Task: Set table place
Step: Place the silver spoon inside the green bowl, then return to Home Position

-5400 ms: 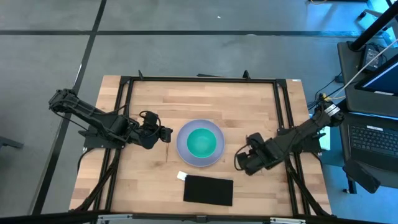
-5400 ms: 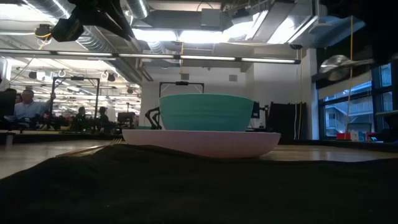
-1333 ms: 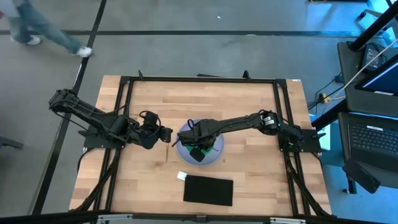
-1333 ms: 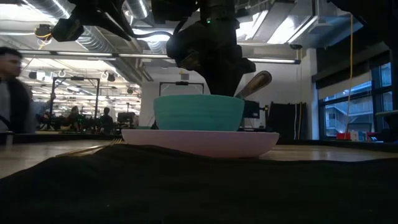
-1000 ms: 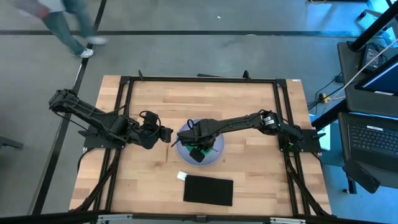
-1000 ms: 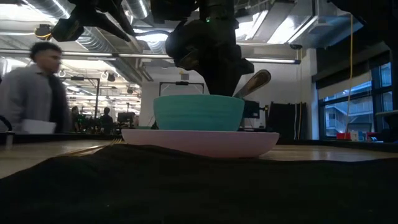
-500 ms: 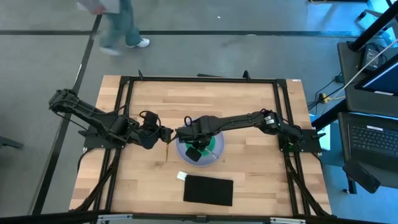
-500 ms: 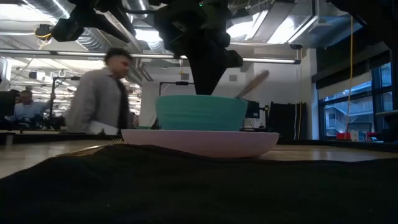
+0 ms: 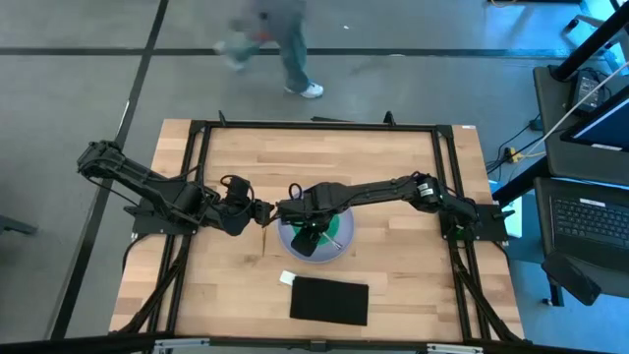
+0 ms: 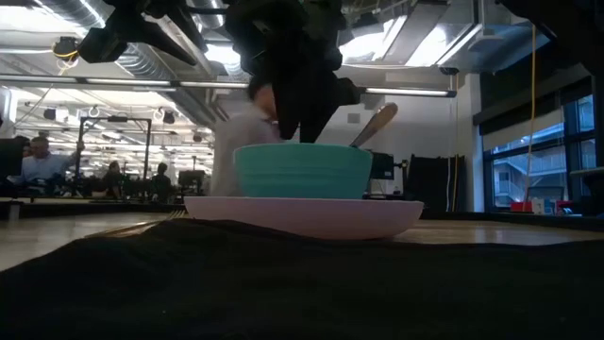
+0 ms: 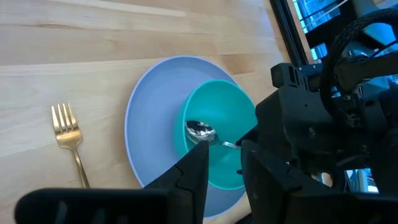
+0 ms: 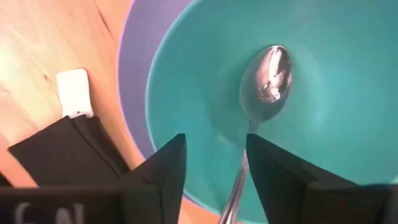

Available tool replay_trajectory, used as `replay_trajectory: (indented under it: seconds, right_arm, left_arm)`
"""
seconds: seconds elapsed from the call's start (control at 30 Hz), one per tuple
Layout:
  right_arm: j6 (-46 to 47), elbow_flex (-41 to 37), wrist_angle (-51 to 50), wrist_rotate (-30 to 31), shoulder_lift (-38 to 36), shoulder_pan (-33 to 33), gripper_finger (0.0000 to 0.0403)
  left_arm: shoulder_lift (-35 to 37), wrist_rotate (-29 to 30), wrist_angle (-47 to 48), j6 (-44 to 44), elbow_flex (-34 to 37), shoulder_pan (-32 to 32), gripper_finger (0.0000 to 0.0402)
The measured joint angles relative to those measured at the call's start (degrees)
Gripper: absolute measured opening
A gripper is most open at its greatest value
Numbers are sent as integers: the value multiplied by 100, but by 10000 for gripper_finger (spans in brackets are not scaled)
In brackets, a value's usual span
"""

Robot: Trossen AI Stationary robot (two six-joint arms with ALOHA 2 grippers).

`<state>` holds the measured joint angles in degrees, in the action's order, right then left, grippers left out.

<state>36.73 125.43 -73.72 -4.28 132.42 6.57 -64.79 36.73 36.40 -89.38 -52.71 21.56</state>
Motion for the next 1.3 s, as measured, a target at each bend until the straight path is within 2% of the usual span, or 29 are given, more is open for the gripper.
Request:
replay_trajectory:
  seconds: [0.13, 0.27, 0.37, 0.63, 0.83, 0.97, 1.07, 1.2, 1.3]
  right_arm:
    - [-62, 0, -57, -23, 0, 0, 199]
    - [-253, 0, -864, 609, 0, 13, 219]
    - [-251, 0, -1363, 948, -31, 11, 225]
    - [-249, 103, -1436, 975, -371, 147, 224]
    - [-15, 583, -1482, 1043, -978, 425, 224]
    - [133, 860, -1612, 1547, -1642, 837, 224]
    - [236, 874, -1622, 1863, -2248, 1195, 224]
    - [501, 866, -1623, 1909, -2988, 1641, 223]
    - [603, 866, -1621, 1679, -3513, 1940, 223]
  left_arm:
    - [0, 0, 0, 2, 0, -1, 86]
    - [0, 0, 4, 2, 0, -2, 78]
    - [0, 0, 2, 2, 0, -1, 72]
    - [-2, -1, 16, 2, 0, -1, 59]
    - [-2, 0, 15, 2, 0, -2, 50]
    - [-2, 4, 15, 7, 0, -29, 43]
    - [-2, 47, 137, 409, 0, -119, 38]
    - [25, -605, 143, 882, 0, -140, 32]
    - [298, -1265, 161, 1130, 0, -128, 28]
